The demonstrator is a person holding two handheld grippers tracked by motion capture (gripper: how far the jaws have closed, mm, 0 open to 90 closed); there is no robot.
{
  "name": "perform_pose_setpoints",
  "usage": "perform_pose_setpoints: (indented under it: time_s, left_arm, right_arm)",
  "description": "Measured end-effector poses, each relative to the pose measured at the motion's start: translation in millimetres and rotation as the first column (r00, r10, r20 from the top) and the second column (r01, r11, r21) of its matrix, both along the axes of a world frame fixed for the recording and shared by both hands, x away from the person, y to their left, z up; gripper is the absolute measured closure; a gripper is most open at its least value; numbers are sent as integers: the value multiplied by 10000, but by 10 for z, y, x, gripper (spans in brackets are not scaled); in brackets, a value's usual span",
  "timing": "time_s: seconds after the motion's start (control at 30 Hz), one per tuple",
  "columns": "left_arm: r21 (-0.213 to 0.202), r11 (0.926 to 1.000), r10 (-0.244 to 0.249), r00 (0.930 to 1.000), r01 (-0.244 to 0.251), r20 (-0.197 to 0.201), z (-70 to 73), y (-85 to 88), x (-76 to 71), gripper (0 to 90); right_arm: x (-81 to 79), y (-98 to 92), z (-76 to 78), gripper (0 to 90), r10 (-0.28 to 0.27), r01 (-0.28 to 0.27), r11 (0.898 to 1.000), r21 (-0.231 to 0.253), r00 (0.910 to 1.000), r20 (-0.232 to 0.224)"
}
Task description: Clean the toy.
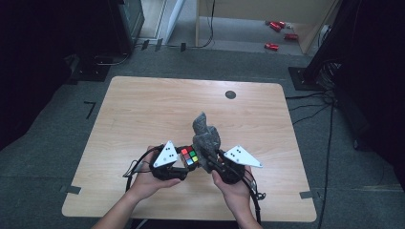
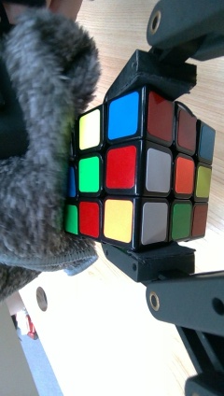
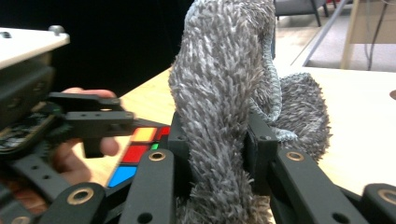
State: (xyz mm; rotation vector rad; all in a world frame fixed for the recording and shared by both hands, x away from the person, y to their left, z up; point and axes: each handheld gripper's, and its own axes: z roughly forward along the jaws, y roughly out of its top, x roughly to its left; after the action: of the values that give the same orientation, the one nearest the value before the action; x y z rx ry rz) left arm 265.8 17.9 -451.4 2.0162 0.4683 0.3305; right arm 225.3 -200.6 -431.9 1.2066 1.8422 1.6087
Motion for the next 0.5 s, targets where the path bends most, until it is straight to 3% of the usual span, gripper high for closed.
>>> perform_pose_setpoints:
  time_s: [0.1,0.17,0.2,0.27,0.33,0.43,0.5]
  left_arm:
    - [-18,10000,-40,10000,40,-82,-13,-27,-8,350]
    - [-100,9999,-34,9999,33,-114,-8,-11,-5,350]
    - [-96,9999,-34,9999,33,-111,0,3,-1,350]
    - [-179,9998,36,9999,-38,-109,11,29,6,350]
    - [-358,9993,87,9998,-93,-165,22,60,21,350]
    - [-398,9992,38,9998,-45,-180,22,52,24,350]
    - [-339,9994,-54,9998,48,-192,9,20,9,350]
  right_arm:
    - [-87,177,28,696,607,-595,9973,-438,9978,278]
    - [-96,196,33,696,632,-622,9972,-404,9977,249]
    - [-88,187,36,697,629,-621,9976,-306,9977,264]
    - [-38,103,28,700,703,-704,9968,378,9975,33]
    - [29,-51,0,704,90,-87,9986,515,9999,-63]
    - [52,-120,-12,704,-169,181,9980,601,9996,-211]
    - [40,-103,-3,703,-32,46,9980,626,9997,-223]
